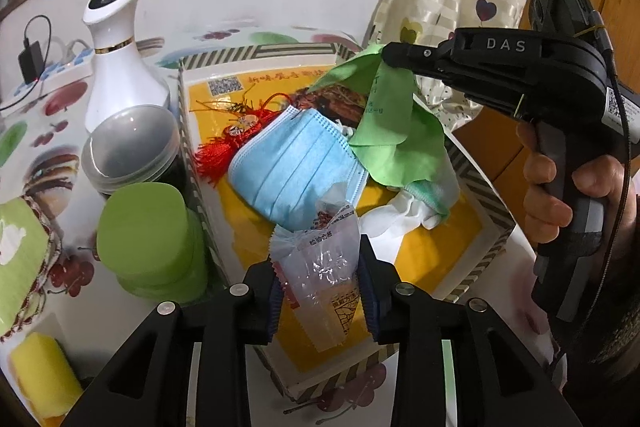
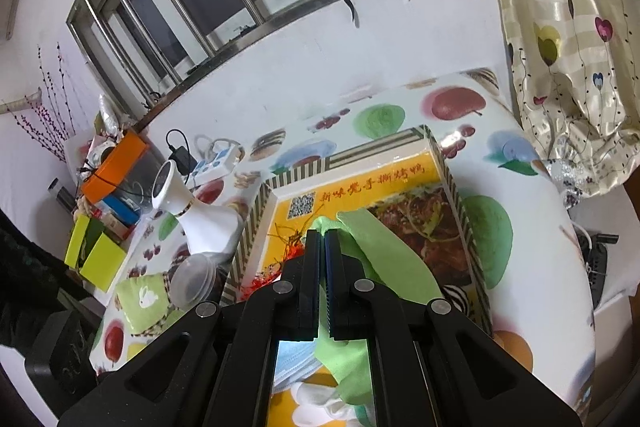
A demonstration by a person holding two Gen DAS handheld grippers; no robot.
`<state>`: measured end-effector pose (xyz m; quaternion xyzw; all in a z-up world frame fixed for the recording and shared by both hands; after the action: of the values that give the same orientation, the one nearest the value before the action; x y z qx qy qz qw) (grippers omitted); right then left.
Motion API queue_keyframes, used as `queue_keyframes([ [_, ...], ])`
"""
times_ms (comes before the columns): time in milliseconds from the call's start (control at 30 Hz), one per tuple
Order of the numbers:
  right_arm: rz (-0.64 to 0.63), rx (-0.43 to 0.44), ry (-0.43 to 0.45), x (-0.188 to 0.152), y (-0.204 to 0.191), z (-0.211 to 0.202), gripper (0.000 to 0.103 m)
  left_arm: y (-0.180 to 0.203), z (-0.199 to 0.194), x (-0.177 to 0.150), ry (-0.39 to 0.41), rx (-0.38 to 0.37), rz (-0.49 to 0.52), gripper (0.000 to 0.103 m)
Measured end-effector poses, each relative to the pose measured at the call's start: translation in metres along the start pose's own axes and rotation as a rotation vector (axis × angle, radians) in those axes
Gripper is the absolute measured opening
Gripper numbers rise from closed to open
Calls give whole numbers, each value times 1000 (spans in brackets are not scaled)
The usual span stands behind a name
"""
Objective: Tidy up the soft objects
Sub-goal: 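Open both grippers to drop the bag and green cloth into the box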
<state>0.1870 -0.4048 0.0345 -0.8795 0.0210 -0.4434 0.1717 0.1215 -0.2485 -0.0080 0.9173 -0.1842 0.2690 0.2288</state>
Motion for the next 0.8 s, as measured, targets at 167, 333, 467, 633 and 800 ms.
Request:
queue_keyframes([
  [167,-4,-18,-17,-5,0,4,3,-1,1,-3,1,16,8,37],
  [333,-5,-31,-32,-9,1,5,5,-1,1,-6,1,21,6,43],
  [467,-19,-58,-55,-15,1,5,8,0,-2,-7,8,11,-1,48],
  [633,-40,-85,-70,-20,-1,1,25,-1,-8,-8,20,16,-17,52],
  [800,-26,-79,-56,-24,-4,-8,49,-1,-18,-8,37,19,-15,54],
])
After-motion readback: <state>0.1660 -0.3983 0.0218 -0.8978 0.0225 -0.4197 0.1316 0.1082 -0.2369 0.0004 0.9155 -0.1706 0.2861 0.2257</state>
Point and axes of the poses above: each gripper's, at about its wrist camera, not at the fingertips, and z roughly the way its jaws point, y to its right, x to its top, the point moved 7 cm from there along z, roughly the way its jaws point, and after that the axes turned 10 degrees about -z, right-handed, at the moved point
